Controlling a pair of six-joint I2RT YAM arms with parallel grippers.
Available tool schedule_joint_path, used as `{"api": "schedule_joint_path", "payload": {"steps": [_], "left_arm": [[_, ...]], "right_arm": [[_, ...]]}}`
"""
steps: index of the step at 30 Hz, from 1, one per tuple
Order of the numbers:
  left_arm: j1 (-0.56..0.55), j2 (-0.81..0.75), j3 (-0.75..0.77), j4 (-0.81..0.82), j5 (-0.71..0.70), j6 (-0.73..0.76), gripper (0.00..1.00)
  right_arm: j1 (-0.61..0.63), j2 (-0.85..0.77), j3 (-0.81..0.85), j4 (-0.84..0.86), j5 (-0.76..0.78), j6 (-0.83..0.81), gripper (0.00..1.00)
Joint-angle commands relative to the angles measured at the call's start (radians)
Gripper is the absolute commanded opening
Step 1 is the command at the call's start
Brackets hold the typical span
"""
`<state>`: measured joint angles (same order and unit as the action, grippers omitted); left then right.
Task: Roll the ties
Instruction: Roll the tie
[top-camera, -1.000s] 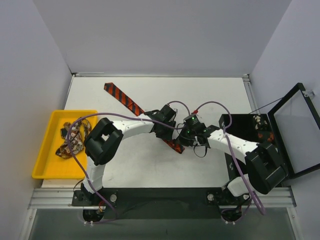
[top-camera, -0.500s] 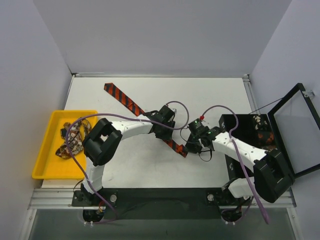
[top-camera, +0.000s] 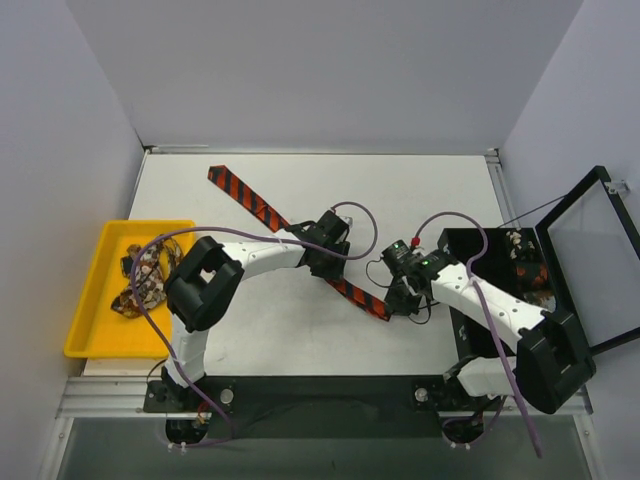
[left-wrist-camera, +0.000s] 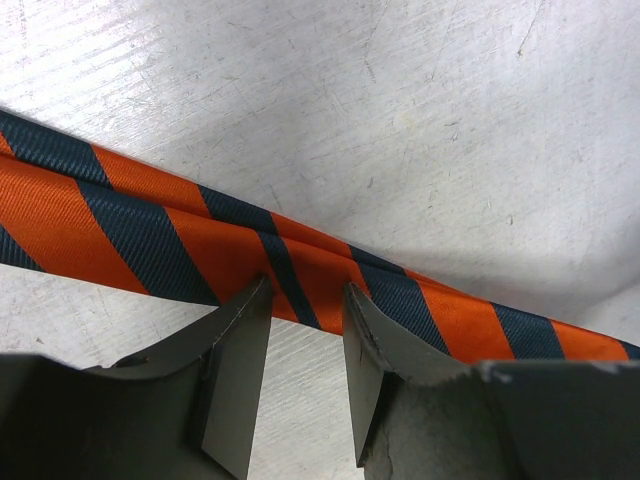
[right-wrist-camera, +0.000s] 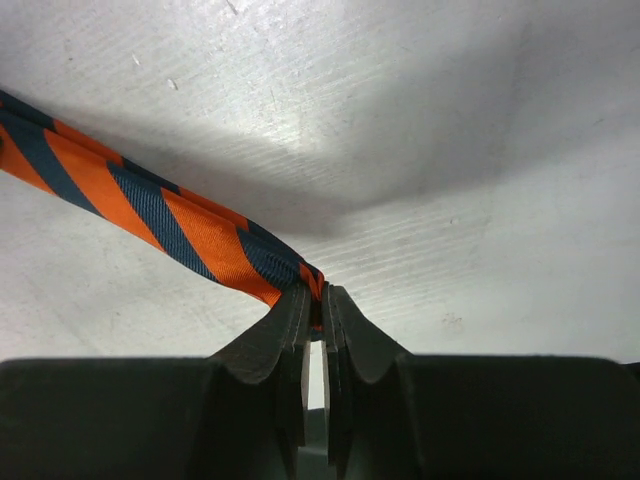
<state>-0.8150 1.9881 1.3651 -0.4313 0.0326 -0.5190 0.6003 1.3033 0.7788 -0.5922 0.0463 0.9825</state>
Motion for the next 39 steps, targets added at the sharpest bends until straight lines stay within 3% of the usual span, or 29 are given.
{"api": "schedule_joint_path", "payload": {"steps": [1,18,26,39], "left_arm": [[0.014,-0.003,-0.034,-0.046,-0.016,0.004,0.45],[0.013,-0.035,-0.052,-0.018,0.006,-0.021,0.45],[0.011,-0.038,-0.054,-0.012,0.015,-0.026,0.46],[0.011,-0.041,-0.06,-0.007,0.027,-0.026,0.46]], "right_arm": [[-0.016,-0.055,0.0,-0.109,0.038,-0.004,0.08],[-0.014,0.132,0.189,-0.11,-0.013,-0.042,0.11],[0.0,0.218,0.264,-0.104,-0.026,-0.047,0.2],[0.042,0.215,0.243,0.106,-0.037,-0.005,0.25]]}}
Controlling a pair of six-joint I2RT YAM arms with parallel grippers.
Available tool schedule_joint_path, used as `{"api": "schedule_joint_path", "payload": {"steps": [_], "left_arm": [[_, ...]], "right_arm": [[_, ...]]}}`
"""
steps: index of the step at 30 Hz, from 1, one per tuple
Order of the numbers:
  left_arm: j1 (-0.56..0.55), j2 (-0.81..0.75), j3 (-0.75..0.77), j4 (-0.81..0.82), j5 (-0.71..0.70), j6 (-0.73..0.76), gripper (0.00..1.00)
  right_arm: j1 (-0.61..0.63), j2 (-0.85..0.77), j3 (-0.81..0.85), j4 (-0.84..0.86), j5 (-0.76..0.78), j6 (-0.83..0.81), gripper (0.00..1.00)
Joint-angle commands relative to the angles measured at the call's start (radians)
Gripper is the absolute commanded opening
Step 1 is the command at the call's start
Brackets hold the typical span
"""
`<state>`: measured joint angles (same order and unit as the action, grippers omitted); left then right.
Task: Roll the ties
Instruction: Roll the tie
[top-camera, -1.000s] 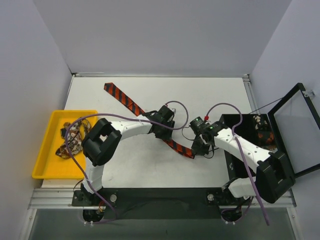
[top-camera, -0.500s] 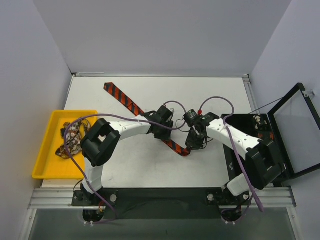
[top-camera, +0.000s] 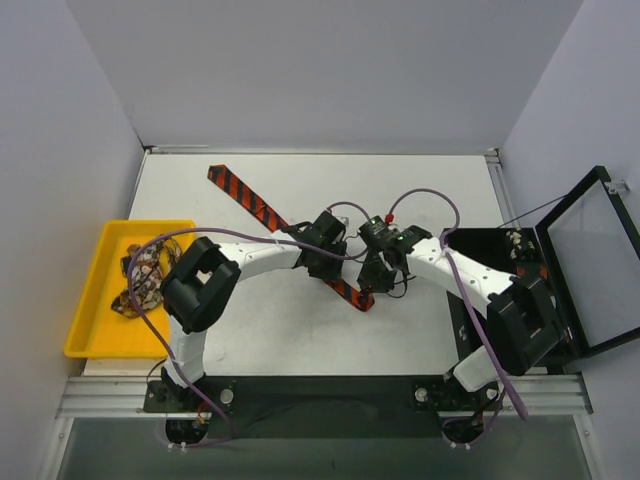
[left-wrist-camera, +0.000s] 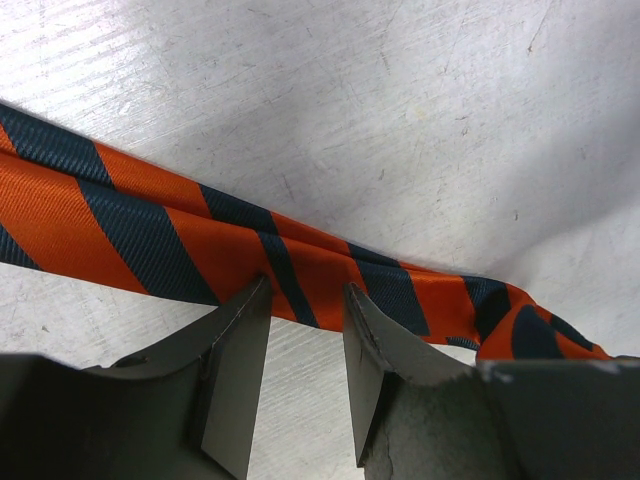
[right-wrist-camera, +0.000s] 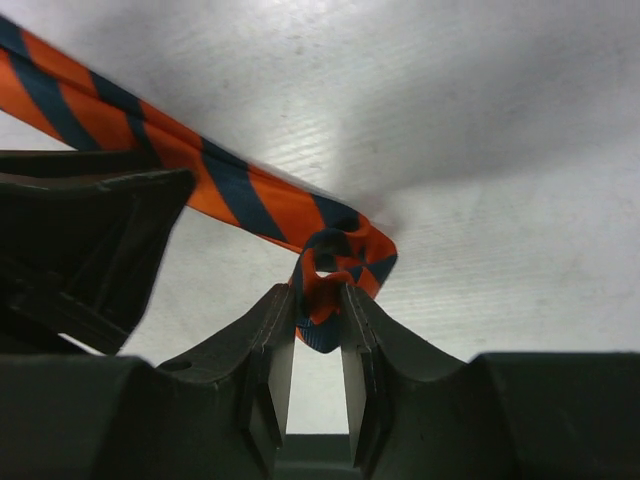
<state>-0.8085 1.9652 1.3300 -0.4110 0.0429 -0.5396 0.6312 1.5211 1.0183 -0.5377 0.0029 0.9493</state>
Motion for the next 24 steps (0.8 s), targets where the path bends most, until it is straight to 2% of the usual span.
{"api": "schedule_joint_path", "payload": {"steps": [1,17,24], "left_arm": [[0.005,-0.022,-0.025,-0.023,0.018,-0.005,0.46],[0.006,-0.055,-0.049,0.003,0.015,-0.019,0.46],[0.006,-0.065,-0.061,0.011,0.02,-0.026,0.46]], "right_arm": [[0.013,-0.004,-0.004,0.07,0.006,0.035,0.25],[0.024,-0.033,-0.207,0.413,0.006,0.098,0.25],[0.03,-0.055,-0.212,0.464,0.014,0.1,0.26]]}}
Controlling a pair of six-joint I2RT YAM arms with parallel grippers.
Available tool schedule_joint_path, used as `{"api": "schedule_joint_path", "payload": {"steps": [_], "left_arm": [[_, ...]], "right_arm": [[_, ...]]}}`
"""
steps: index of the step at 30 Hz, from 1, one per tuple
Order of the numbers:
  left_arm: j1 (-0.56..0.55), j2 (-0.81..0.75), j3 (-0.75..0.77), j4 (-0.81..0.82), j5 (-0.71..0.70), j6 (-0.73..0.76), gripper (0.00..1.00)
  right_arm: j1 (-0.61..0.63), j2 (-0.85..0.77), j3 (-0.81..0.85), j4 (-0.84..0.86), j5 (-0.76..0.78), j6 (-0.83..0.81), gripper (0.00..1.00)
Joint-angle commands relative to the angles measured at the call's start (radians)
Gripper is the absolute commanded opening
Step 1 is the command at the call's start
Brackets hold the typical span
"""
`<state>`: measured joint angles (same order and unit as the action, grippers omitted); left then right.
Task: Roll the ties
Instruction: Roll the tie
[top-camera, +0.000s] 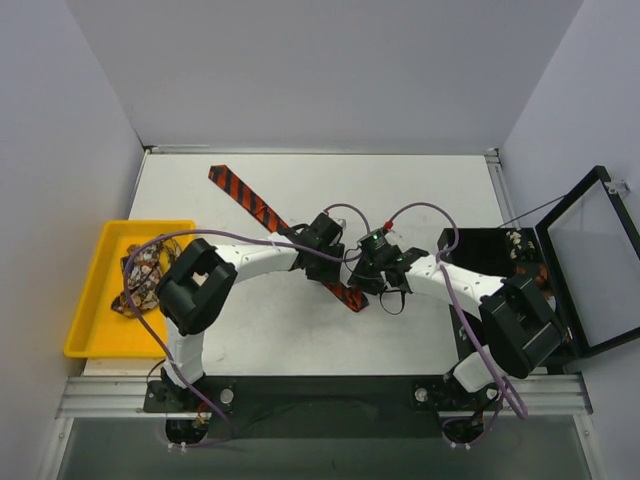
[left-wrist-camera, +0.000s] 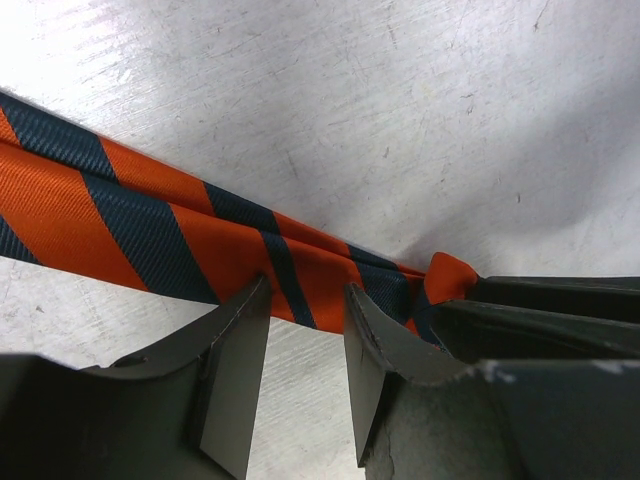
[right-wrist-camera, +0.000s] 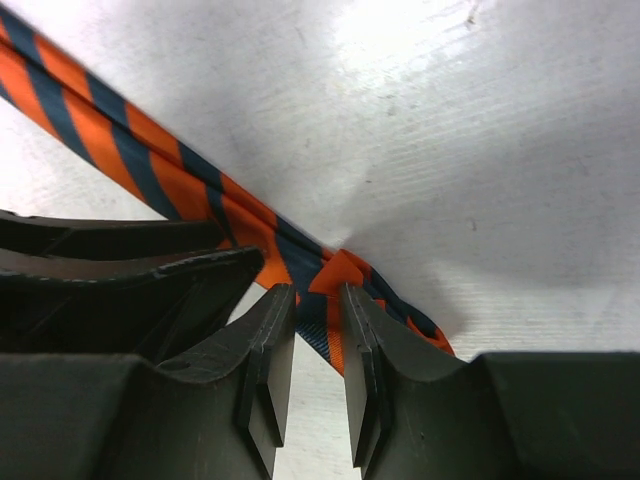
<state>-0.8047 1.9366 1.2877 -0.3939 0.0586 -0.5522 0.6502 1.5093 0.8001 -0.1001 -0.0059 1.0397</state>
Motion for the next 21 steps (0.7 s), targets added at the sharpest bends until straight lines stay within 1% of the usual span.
{"api": "schedule_joint_path", "payload": {"steps": [1,7,13,15,17,21], "left_arm": [[0.002,-0.036,-0.021,-0.006,0.001,-0.015,0.46],[0.004,-0.039,-0.027,0.006,0.006,-0.023,0.46],[0.004,-0.057,-0.053,0.035,0.01,-0.04,0.47],[0.006,-0.07,-0.067,0.055,0.014,-0.052,0.47],[0.009,-0.082,-0.085,0.075,0.021,-0.061,0.5],[0.016,-0.1,-0.111,0.101,0.033,-0.078,0.53]], "right_arm": [[0.014,-0.043,0.013,0.027,0.024,0.008,0.26],[0.023,-0.015,0.002,0.054,0.024,0.01,0.27],[0.031,0.0,-0.044,0.091,0.021,0.023,0.27],[0.029,0.005,-0.059,0.128,0.021,0.028,0.27],[0.029,0.005,-0.071,0.149,0.021,0.034,0.28],[0.031,0.011,-0.104,0.198,0.014,0.043,0.28]]}}
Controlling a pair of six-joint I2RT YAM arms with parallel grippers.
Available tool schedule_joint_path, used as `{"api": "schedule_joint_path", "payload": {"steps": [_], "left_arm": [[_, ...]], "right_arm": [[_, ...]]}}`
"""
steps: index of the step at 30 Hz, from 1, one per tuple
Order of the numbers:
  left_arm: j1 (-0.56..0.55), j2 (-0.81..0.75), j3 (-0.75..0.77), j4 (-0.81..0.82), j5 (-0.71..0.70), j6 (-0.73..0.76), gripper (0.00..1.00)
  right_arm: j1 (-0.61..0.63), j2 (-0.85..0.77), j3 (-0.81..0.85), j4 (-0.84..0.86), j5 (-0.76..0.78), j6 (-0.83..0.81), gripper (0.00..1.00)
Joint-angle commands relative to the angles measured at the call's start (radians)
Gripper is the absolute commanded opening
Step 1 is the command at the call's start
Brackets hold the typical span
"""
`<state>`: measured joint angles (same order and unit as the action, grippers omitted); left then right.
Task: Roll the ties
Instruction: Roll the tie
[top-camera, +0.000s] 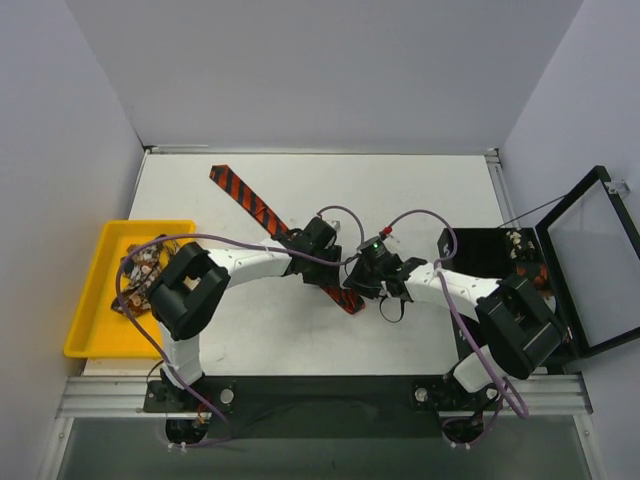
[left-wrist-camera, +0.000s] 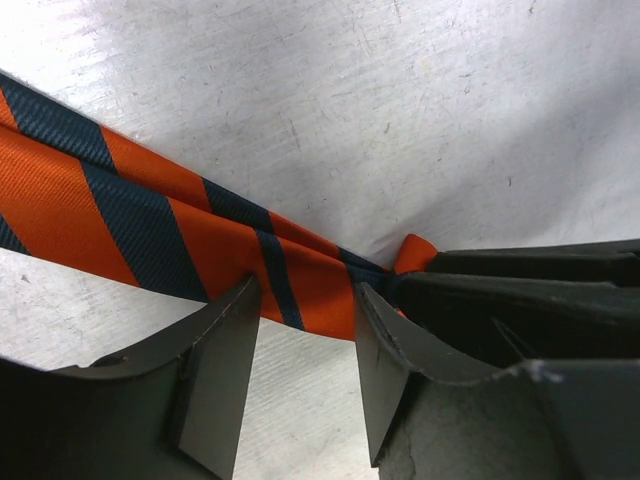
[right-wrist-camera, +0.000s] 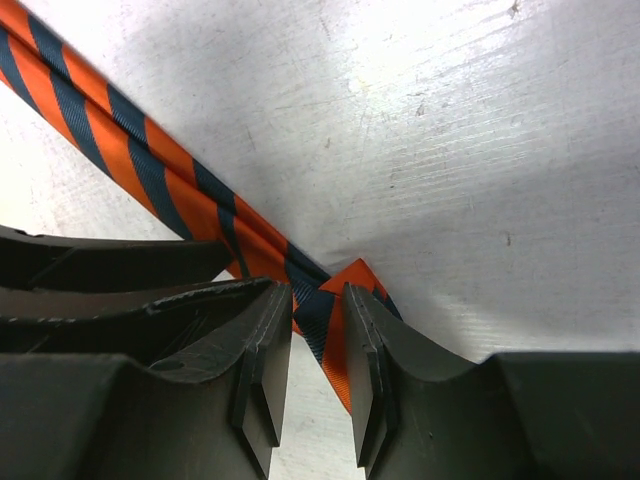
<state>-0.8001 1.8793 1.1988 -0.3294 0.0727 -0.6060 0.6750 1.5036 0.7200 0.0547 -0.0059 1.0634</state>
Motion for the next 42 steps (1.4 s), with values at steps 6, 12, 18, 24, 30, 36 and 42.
{"api": "schedule_joint_path", "payload": {"steps": [6,12,18,24,30,36,42], "left_arm": [[0.021,-0.057,-0.047,0.064,0.035,-0.038,0.55],[0.029,-0.077,-0.061,0.069,0.029,-0.037,0.55],[0.05,-0.117,-0.088,0.07,0.024,-0.021,0.54],[0.055,-0.109,-0.11,0.101,0.038,-0.028,0.47],[0.055,-0.098,-0.125,0.121,0.047,-0.031,0.43],[0.055,-0.086,-0.139,0.128,0.061,-0.031,0.43],[0.068,-0.109,-0.171,0.147,0.07,-0.031,0.43]], "right_arm": [[0.006,-0.003,-0.019,0.05,0.014,0.001,0.28],[0.012,-0.051,0.012,0.017,0.023,-0.06,0.28],[0.023,-0.052,0.015,0.02,0.001,-0.109,0.26],[0.037,-0.037,0.022,0.048,-0.051,-0.143,0.23],[0.058,-0.002,0.029,0.094,-0.106,-0.181,0.22],[0.064,0.033,0.03,0.126,-0.131,-0.194,0.21],[0.064,0.061,0.003,0.157,-0.143,-0.18,0.2]]}}
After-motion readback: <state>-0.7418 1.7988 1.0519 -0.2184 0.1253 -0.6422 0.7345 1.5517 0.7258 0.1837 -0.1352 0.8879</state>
